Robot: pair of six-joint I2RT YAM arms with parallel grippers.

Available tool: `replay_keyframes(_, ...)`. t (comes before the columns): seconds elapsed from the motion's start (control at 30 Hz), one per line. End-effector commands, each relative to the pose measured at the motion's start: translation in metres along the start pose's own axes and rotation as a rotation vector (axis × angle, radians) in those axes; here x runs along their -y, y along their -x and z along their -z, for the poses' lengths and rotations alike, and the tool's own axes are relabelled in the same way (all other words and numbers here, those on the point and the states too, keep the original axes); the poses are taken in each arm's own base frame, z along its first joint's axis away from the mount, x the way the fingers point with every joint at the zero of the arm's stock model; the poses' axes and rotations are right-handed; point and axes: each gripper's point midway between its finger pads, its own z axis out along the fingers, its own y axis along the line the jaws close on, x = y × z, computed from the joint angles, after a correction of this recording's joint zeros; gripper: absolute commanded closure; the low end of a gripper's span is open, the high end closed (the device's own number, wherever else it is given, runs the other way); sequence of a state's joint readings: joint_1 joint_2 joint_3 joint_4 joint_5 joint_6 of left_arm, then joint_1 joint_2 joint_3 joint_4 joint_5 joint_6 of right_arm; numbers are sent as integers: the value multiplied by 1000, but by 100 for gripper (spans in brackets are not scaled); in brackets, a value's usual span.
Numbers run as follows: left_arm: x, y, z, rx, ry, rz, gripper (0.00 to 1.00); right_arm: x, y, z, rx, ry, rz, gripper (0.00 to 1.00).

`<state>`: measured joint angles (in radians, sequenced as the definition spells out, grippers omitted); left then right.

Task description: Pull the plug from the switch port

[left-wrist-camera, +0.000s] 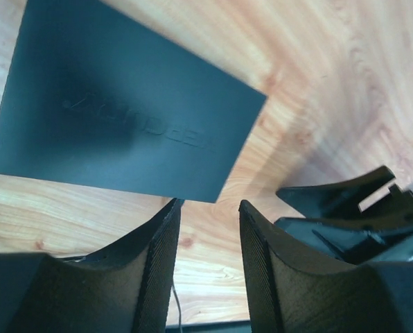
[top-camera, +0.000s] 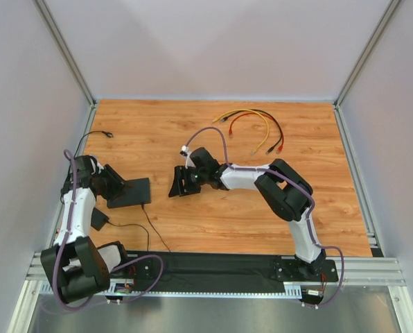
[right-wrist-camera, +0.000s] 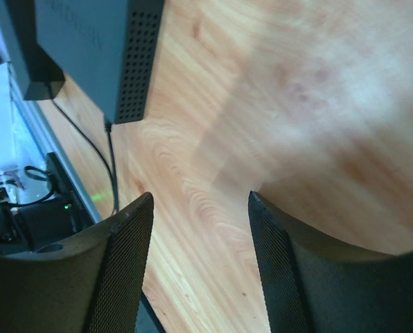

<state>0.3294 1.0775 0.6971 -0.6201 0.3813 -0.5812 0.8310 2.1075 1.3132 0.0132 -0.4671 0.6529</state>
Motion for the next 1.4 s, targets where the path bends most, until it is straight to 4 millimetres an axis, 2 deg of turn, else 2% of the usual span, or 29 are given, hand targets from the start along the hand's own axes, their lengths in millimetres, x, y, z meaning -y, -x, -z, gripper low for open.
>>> replay_keyframes(0.0, 2, 12, -7, -15, 14, -7, 53, -26, -4, -10, 100, 72, -9, 42)
replay_keyframes(0.2, -6, 10, -19, -66, 48, 13, 56, -46, -20, -21, 158, 103, -21, 43)
replay_keyframes(0.37, -8, 7, -20, -65, 59, 43, 56, -47, -23, -21, 182, 124, -69, 45)
replay_keyframes(0.5, -11, 2, -22, -84, 65, 53, 56, -39, -24, -18, 204, 88, -82, 46)
replay_keyframes(0.73, -16, 1, -18, -73, 86, 33, 56, -50, -26, -13, 235, 98, -80, 50)
replay_keyframes(0.9, -20, -4, -23, -88, 96, 49, 56, -68, -29, -29, 224, 112, -61, 53)
replay_keyframes(1.17, -24, -7, -31, -126, 103, 63, 62, -80, -23, -49, 252, 171, -160, 64)
replay_keyframes(1.3, -23, -8, -33, -132, 97, 64, 62, -76, -24, -62, 234, 172, -216, 65)
replay_keyframes(1.37, -24, -10, -35, -144, 99, 68, 62, -81, -23, -66, 232, 192, -228, 65)
